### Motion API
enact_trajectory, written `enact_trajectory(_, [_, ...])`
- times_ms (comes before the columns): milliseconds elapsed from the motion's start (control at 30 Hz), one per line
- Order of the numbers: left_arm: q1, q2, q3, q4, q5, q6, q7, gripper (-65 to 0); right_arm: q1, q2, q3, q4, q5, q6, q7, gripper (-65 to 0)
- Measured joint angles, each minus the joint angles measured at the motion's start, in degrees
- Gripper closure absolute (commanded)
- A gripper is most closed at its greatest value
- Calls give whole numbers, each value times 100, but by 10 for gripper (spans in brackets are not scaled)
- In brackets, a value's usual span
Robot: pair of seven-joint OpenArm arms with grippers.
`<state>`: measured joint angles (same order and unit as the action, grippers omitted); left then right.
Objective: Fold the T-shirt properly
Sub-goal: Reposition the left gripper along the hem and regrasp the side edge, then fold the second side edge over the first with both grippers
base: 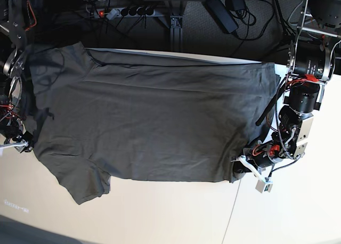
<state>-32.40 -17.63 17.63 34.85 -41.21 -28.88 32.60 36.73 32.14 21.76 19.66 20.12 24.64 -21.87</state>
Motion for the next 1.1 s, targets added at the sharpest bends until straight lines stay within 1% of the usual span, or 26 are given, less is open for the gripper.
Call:
enact_trajectory(167, [0, -2, 0, 2, 0, -9, 11, 0, 153, -210, -940, 26, -42, 0, 133, -348])
enact_trajectory(233, [0, 0, 0, 0, -2, -9, 9, 0, 216, -306, -1215, 35, -31, 0, 151, -348])
enact_trajectory(333, [0, 4, 0, 2, 2, -9, -11, 0, 232, -422, -1504, 55, -13, 0, 208, -347])
enact_trajectory(433, [2, 17, 0, 0, 20, -9, -55, 0, 234, -433, -1641, 59, -7, 0, 245, -346])
enact_trajectory(467, [2, 17, 0, 0, 20, -11, -70, 0, 234, -435, -1644, 59, -92, 0, 280, -336])
enact_trajectory(500, [4, 17, 0, 0, 20, -11, -96, 0, 232, -437, -1644, 59, -240, 0, 337, -306])
enact_trajectory(533, [4, 20, 0, 0, 20, -11, -116, 0, 232, -437, -1644, 59, -413, -2, 385, -256])
enact_trajectory(667, [4, 20, 0, 0, 22, -11, -118, 0, 216, -407, -1644, 59, -739, 4, 544, -2])
enact_trajectory(733, [2, 20, 2, 0, 22, -11, -133, 0, 216, -402, -1652, 83, -951, 33, 664, 0])
enact_trajectory(800, [-2, 20, 4, 0, 26, -35, -177, 0, 199, -374, -1659, 186, -1139, 39, 651, 0])
enact_trajectory(833, [-17, 15, 4, -17, 107, -223, -175, 0, 195, -354, -1663, 260, -1167, 42, 599, 0])
enact_trajectory(900, [-72, -22, 13, -42, 61, -651, 68, 0, 164, -304, -1665, 404, -1226, 44, 496, 0])
enact_trajectory(933, [-96, -37, 22, -42, -107, -713, 254, 0, 138, -269, -1668, 490, -1255, 44, 433, 0])
enact_trajectory(1000, [-129, -81, 42, 7, -376, -721, 546, 0, 85, -201, -1676, 688, -1241, 46, 229, 0])
enact_trajectory(1067, [-107, -203, 59, 223, -457, -767, 826, 0, -26, -118, -1681, 962, -929, 48, -70, 0])
enact_trajectory(1100, [-79, -299, 66, 356, -455, -848, 905, 0, -96, -70, -1685, 1113, -750, 48, -201, 0])
